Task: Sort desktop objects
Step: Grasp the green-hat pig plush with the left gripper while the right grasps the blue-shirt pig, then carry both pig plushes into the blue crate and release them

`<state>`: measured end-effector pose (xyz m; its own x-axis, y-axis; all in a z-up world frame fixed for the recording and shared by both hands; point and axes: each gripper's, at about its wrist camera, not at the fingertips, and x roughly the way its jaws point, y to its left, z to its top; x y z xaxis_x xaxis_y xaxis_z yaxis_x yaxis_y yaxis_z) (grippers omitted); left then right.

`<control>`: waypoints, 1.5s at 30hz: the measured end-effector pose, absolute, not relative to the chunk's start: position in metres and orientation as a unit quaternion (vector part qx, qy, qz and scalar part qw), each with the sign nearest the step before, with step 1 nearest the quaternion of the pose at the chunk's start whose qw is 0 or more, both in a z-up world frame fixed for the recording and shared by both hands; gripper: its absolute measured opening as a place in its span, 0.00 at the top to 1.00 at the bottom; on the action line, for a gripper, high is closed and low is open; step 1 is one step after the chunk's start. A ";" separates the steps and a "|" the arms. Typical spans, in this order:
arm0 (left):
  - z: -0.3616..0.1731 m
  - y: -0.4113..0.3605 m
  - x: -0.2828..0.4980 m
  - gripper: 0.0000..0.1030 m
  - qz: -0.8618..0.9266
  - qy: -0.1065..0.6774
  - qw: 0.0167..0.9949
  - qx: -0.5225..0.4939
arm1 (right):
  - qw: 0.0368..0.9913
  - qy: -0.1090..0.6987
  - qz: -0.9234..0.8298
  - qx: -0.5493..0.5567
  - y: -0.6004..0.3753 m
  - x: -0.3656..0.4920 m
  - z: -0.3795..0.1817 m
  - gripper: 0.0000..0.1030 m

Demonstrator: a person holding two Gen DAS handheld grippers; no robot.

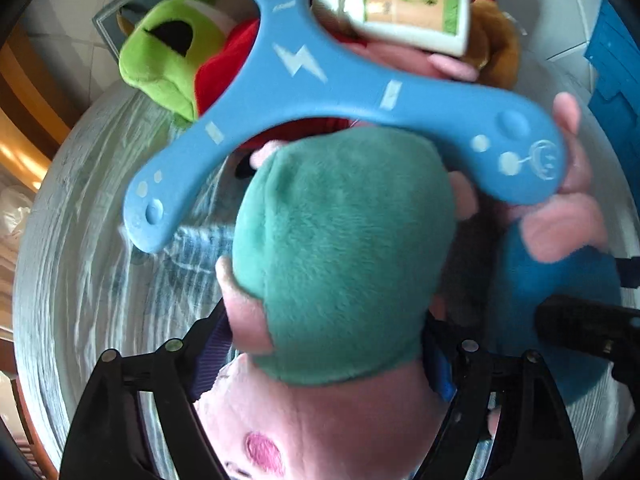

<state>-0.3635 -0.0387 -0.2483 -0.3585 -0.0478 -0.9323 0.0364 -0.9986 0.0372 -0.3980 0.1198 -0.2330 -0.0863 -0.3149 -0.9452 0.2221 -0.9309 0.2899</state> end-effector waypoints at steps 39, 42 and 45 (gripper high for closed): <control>0.041 0.135 -0.181 0.30 -0.964 -0.039 -0.070 0.254 | 0.150 -0.003 -0.959 0.241 0.292 -0.173 0.083 0.29; 0.064 0.178 -0.173 0.30 -0.969 -0.045 -0.089 0.228 | 0.124 -0.006 -0.969 0.213 0.328 -0.160 0.103 0.29; 0.082 0.223 -0.169 0.30 -0.970 -0.047 -0.111 0.211 | 0.092 -0.006 -0.977 0.191 0.366 -0.154 0.116 0.29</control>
<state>-0.1687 0.2228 0.0818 -0.8868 0.1951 -0.4190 -0.2351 -0.9709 0.0455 -0.1536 0.3664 0.1157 -0.9103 -0.1821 -0.3718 0.1774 -0.9830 0.0472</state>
